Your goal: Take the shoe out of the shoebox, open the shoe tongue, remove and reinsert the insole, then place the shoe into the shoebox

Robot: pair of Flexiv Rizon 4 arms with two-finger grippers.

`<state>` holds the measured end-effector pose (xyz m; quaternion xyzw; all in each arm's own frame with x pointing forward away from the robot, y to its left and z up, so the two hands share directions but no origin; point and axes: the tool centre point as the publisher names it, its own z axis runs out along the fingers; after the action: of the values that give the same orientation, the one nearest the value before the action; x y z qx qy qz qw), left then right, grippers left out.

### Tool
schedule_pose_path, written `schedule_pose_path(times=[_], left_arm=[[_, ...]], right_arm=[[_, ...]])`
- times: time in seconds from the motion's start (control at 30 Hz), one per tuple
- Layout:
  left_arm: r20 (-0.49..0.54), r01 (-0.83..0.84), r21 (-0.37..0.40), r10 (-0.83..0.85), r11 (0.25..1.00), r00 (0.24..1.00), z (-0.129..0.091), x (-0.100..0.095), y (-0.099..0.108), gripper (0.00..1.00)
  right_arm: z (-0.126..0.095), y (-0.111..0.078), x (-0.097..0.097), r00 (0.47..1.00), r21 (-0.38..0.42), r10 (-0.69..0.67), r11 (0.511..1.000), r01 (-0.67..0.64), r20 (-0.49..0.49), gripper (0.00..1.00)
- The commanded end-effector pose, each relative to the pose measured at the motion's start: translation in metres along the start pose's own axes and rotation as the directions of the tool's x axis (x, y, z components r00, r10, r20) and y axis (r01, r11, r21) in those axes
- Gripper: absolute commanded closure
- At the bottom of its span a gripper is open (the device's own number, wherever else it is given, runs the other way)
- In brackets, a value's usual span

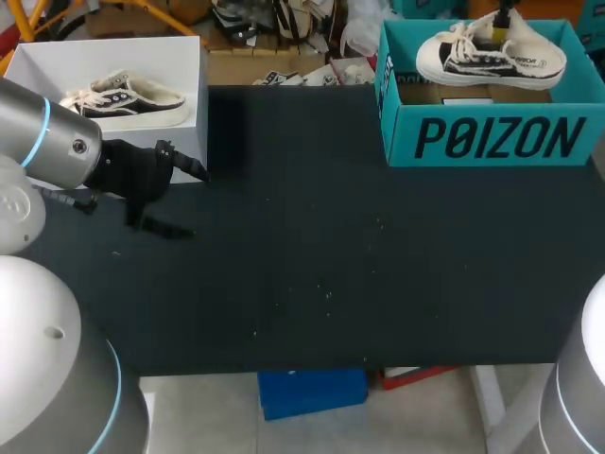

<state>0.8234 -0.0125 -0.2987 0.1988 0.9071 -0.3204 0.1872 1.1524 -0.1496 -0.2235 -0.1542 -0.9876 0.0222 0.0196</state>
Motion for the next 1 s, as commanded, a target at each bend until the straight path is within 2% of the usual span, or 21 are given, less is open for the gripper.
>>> schedule_pose_path(times=[0.03,0.63,1.0], left_arm=[[0.006,-0.003,0.0,0.003,1.0,1.0,0.001,0.001,0.0,0.0],[0.006,-0.003,0.0,0.003,1.0,1.0,0.001,0.001,0.0,0.0],[0.006,-0.003,0.0,0.003,1.0,1.0,0.001,0.001,0.0,0.0]], right_arm=[[0.009,0.001,-0.007,1.0,-0.006,0.0,1.0,0.0,-0.018,1.0],[0.049,0.009,-0.004,0.996,-0.037,-0.022,0.999,0.019,-0.089,1.0],[0.064,0.009,-0.001,0.993,-0.044,-0.028,0.999,0.023,-0.116,1.0]])
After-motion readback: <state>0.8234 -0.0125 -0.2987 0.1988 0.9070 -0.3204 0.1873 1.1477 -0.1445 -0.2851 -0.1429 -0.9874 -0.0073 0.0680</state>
